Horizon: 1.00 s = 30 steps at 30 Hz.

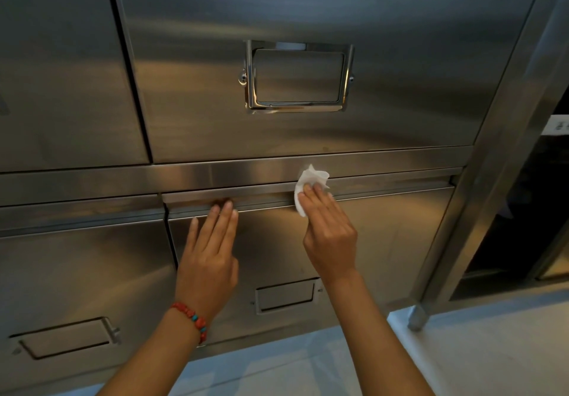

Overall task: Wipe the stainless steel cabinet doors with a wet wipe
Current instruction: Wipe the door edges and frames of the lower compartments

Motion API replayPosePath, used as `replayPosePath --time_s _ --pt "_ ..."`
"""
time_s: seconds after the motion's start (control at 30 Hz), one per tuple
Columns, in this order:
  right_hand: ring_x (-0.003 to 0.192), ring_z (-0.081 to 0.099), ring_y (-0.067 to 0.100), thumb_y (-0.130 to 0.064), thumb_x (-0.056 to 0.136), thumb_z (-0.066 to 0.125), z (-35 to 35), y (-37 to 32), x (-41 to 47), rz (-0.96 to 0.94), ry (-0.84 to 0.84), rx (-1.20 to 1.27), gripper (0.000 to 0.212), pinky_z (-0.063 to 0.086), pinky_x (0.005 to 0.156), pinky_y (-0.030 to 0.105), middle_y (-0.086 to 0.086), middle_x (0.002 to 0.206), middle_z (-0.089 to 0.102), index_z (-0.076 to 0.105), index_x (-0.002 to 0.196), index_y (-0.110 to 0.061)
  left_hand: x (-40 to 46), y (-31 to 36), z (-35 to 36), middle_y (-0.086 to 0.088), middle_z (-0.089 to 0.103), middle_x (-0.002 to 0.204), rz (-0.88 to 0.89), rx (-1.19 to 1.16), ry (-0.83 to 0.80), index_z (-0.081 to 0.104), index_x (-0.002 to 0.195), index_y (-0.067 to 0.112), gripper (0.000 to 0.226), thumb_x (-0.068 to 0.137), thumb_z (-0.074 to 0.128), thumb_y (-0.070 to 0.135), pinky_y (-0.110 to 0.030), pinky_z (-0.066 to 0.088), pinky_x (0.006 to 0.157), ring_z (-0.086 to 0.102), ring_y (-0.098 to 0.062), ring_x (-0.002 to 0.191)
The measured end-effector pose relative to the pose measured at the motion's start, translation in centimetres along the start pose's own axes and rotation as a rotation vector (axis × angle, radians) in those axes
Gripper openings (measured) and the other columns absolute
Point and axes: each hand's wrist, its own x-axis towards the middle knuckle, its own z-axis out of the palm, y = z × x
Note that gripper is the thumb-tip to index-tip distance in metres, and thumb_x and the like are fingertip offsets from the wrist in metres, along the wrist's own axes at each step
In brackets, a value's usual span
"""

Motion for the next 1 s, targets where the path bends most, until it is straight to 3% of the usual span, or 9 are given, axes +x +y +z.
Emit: replayPosePath --time_s 0.07,0.27,0.6,0.83,1.0 --pt "0.109 0.062 0.028 0.018 0.073 0.058 -0.2 0.7 -0.1 -0.03 0.001 -0.011 0.039 0.053 0.089 0.044 0.018 0.114 0.065 0.069 0.107 0.003 0.0 -0.1 -0.1 -0.02 0.045 0.139 0.003 -0.001 -0.004 0.048 0.13 -0.004 0.062 0.073 0.032 0.011 -0.043 0.018 0.111 0.042 -0.033 0.128" --pt "0.105 0.063 0.034 0.023 0.068 0.058 -0.5 2.0 -0.4 0.137 0.103 -0.028 0.042 0.055 0.084 0.047 0.02 0.112 0.065 0.07 0.104 0.005 -0.1 -0.2 0.0 -0.019 0.044 0.14 0.008 0.005 -0.001 0.047 0.131 -0.004 0.061 0.074 0.032 0.01 -0.043 0.017 0.112 0.041 -0.033 0.129" --pt "0.11 0.061 0.027 0.022 0.068 0.055 -0.7 3.3 -0.4 0.0 0.05 -0.038 0.046 0.05 0.094 0.042 0.017 0.115 0.065 0.068 0.107 0.003 -0.1 -0.3 0.4 -0.019 0.043 0.141 0.015 -0.003 0.021 0.046 0.132 -0.004 0.062 0.073 0.033 0.009 -0.043 0.016 0.112 0.034 -0.029 0.132" --pt "0.107 0.062 0.031 0.014 0.08 0.05 -1.3 5.6 -0.9 0.018 0.084 -0.095 0.034 0.048 0.094 0.046 0.02 0.114 0.064 0.068 0.107 0.004 -0.1 -0.3 0.3 -0.018 0.043 0.14 0.013 0.009 0.003 0.047 0.132 -0.003 0.061 0.074 0.033 0.009 -0.042 0.016 0.112 0.04 -0.031 0.13" --pt "0.113 0.054 0.03 0.02 0.072 0.054 -1.9 7.6 -0.9 0.091 0.092 -0.099 0.04 0.048 0.092 0.049 0.022 0.114 0.063 0.068 0.106 0.005 -0.1 -0.3 0.2 -0.018 0.043 0.141 0.01 0.005 -0.003 0.046 0.132 -0.003 0.062 0.073 0.033 0.01 -0.042 0.014 0.113 0.039 -0.031 0.13"
